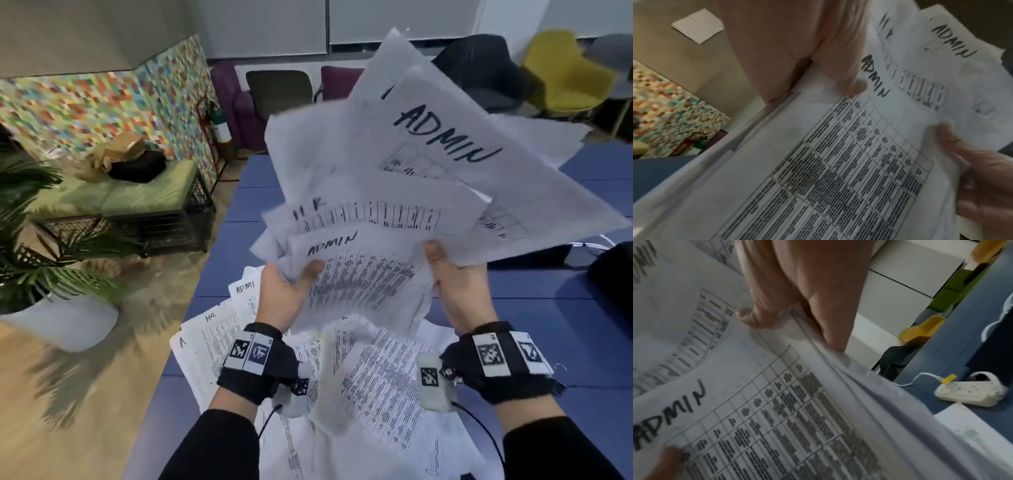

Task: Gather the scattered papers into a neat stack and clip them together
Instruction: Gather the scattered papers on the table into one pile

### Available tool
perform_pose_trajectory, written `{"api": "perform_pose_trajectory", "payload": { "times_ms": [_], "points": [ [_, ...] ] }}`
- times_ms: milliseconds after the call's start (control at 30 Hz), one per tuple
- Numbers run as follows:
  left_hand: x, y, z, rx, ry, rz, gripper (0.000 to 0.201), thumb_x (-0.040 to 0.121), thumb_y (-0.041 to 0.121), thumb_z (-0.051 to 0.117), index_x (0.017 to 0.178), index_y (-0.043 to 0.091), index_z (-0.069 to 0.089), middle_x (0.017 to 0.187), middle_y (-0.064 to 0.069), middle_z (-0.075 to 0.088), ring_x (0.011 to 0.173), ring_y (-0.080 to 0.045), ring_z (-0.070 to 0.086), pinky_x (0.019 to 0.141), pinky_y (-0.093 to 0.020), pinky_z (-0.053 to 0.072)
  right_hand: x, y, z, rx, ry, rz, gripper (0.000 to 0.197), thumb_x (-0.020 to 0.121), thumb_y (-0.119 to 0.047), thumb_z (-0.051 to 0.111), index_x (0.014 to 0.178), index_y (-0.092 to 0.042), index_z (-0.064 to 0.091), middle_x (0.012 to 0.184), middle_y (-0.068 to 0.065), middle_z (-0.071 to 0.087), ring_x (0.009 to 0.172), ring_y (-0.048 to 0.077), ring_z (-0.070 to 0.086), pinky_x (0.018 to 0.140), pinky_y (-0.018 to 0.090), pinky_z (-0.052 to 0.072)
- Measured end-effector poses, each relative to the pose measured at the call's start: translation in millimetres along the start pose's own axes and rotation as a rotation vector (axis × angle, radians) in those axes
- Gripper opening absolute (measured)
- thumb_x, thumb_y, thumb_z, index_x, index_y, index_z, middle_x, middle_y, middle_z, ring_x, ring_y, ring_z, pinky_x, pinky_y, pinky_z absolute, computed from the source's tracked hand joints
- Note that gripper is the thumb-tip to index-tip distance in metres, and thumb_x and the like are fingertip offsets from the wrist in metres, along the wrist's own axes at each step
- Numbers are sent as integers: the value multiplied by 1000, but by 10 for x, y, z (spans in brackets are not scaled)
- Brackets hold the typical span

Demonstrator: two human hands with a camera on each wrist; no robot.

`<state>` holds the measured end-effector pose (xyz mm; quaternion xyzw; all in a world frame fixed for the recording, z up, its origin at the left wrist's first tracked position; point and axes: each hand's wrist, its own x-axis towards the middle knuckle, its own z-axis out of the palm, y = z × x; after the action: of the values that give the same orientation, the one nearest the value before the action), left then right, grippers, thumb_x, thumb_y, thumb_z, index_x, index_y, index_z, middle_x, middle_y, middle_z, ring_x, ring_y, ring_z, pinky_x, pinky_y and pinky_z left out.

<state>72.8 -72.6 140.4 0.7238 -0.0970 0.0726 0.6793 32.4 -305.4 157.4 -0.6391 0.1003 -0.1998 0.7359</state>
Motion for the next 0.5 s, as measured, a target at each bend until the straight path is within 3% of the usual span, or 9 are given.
{"api": "perform_pose_trajectory", "payload": {
  "times_ms": [67,133,167,200,233,300,367,433,500],
  "points": [
    [-23,-84,-4,22,13,-107,36,74,46,70,80,12,61,60,-1,60,49,-7,52,49,-14,44,-22,122,-42,-59,-74,111,44,65,-47,74,93,-14,64,87,-7,73,84,11,68,79,36,53],
    [-57,-188,33,125,-65,-201,28,82,47,63,79,20,59,69,-14,60,58,-12,51,57,-28,49,-76,270,-82,-165,-159,243,48,54,-54,79,77,-16,63,72,-12,70,69,5,65,71,26,51],
    [-77,-202,55,150,-101,-205,15,87,41,59,81,28,59,77,-14,62,64,-15,51,63,-35,49,-78,336,-87,-173,-185,276,40,59,-46,81,80,-16,65,74,-13,72,72,4,68,71,22,52],
    [-91,-224,70,159,-118,-211,8,90,34,57,82,32,57,78,-9,61,64,-16,48,62,-33,48,-92,363,-84,-152,-205,279,26,68,-31,80,87,-18,67,77,-13,73,77,1,70,71,18,54],
    [-101,-238,91,143,-119,-222,9,91,30,57,82,32,57,74,-5,59,59,-16,44,56,-24,44,-81,392,-85,-144,-189,250,21,74,-16,77,92,-20,67,83,-13,74,83,0,69,75,18,55],
    [-96,-229,119,134,-115,-238,9,90,29,59,81,28,57,68,0,55,54,-15,39,51,-16,38,-33,409,-59,-169,-106,205,29,76,-6,75,102,-16,66,99,-4,72,95,9,68,88,32,54],
    [-87,-191,135,130,-107,-225,13,86,27,64,77,26,55,70,1,55,59,-15,45,57,-28,45,29,438,-48,-145,-60,202,39,76,-7,75,113,-8,63,110,6,69,103,20,65,96,42,50],
    [-57,-120,144,67,-56,-213,19,83,18,68,82,26,51,79,5,59,66,-13,58,67,-31,54,64,389,-8,-75,-17,198,50,71,-12,79,117,-5,59,111,8,69,104,22,65,97,42,50],
    [-27,-71,123,-64,-8,-189,30,78,12,73,94,26,52,90,9,64,74,5,66,68,-16,55,98,285,13,-38,-7,156,58,59,-23,86,110,-10,61,103,1,73,98,16,68,90,36,54]
  ]
}}
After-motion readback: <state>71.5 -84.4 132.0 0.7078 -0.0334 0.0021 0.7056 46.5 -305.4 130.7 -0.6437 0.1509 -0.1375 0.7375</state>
